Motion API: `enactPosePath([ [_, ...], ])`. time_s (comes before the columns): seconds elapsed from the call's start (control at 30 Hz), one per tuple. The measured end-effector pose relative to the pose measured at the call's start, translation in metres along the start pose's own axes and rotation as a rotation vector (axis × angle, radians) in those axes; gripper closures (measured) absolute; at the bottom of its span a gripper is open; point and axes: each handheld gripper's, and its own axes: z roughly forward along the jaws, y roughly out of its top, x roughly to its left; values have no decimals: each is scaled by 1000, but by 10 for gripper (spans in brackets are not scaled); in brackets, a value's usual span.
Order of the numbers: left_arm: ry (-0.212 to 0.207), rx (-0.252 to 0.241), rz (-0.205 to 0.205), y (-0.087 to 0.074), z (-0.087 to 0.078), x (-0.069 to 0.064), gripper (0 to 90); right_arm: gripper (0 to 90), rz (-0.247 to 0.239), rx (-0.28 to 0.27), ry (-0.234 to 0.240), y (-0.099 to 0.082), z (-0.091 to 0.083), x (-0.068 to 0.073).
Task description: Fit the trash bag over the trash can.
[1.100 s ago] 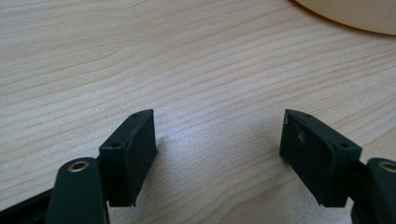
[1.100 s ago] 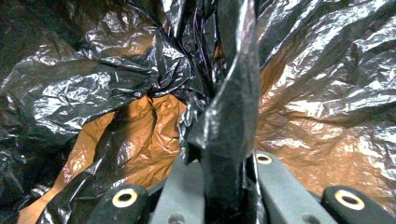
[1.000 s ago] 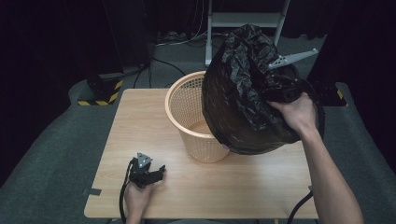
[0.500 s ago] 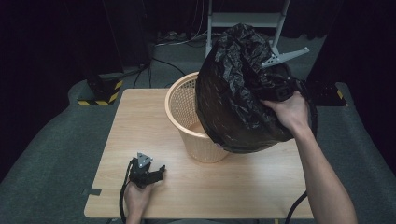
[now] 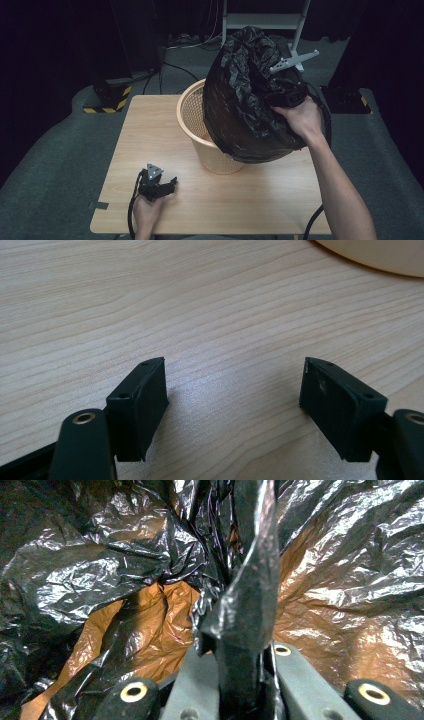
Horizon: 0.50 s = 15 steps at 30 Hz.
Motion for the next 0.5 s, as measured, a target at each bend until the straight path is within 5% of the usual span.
enactPosePath([
  [0.5, 1, -1, -1, 0, 0, 0, 271, 891, -12, 5, -1, 11, 7, 7],
])
